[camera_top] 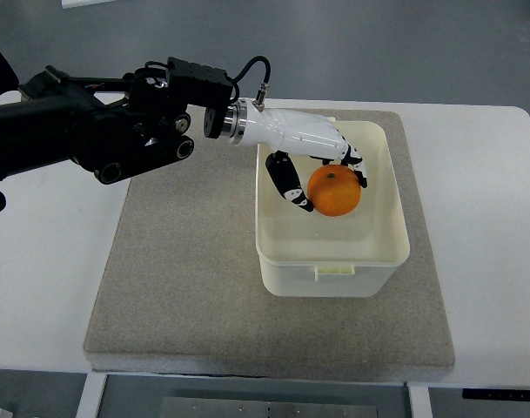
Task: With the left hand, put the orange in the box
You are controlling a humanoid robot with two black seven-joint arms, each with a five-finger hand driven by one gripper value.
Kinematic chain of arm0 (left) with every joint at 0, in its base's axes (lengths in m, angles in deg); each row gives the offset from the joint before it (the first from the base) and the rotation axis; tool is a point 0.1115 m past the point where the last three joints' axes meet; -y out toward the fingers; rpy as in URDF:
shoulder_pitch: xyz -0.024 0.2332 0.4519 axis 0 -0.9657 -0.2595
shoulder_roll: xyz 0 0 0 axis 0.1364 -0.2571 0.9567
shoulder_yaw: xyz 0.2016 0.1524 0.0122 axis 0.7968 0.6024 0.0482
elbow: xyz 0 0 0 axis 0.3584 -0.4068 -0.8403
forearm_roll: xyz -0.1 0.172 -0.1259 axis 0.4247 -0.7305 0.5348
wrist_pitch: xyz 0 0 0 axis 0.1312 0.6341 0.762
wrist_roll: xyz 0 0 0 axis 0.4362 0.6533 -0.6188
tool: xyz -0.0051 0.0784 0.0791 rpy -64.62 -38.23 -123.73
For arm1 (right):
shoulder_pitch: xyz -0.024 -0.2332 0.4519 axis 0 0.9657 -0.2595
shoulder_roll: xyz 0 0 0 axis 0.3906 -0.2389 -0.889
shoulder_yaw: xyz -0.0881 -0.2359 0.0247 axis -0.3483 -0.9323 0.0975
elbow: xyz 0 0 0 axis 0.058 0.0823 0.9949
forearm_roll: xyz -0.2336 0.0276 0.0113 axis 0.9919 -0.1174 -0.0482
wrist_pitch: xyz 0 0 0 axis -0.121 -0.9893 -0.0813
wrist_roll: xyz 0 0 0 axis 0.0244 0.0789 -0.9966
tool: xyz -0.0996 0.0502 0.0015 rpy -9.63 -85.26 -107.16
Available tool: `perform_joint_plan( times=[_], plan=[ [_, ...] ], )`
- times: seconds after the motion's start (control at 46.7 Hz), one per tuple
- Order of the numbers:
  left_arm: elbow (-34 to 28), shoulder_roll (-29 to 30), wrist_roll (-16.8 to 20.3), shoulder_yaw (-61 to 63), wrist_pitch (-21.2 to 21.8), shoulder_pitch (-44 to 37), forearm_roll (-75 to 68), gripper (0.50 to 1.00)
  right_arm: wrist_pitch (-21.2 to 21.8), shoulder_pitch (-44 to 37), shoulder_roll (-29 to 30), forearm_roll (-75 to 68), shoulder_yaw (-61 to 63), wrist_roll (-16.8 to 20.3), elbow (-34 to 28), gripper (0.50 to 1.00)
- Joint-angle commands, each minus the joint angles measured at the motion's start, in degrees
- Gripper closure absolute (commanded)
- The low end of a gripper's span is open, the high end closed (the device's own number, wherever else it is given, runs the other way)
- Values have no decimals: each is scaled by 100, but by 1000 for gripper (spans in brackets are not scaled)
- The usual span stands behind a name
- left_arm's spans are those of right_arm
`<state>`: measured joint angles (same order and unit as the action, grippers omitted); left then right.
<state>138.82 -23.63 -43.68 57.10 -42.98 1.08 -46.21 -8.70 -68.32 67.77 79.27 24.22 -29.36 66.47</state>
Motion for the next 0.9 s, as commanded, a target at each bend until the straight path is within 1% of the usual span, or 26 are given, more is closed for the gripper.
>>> perform_joint_plan(
  times=[0.0,0.021,0.086,0.107,0.386,0.514,0.686,0.879],
  plan=[
    [17,0,0,-3,-3,-1,8,649,0,-9,0,2,0,0,2,568],
    [9,0,0,-3,-3,-1,8,639,0,0,0,2,0,0,-7,568],
    [17,0,0,-3,-3,-1,8,566,0,0,0,2,0,0,-7,568],
    [17,0,0,-3,-3,-1,8,555,0,0,0,2,0,0,2,568],
    [9,9,0,-46,-3,-1,26,553,0,0,0,-7,0,0,2,568],
    [-35,106,0,-336,-3,17,8,553,0,0,0,2,0,0,-7,568],
    [-535,246,0,-635,-3,69,17,553,0,0,0,-7,0,0,2,568],
    [-1537,273,0,-794,-3,43,34,557,0,0,0,-7,0,0,2,568]
  ],
)
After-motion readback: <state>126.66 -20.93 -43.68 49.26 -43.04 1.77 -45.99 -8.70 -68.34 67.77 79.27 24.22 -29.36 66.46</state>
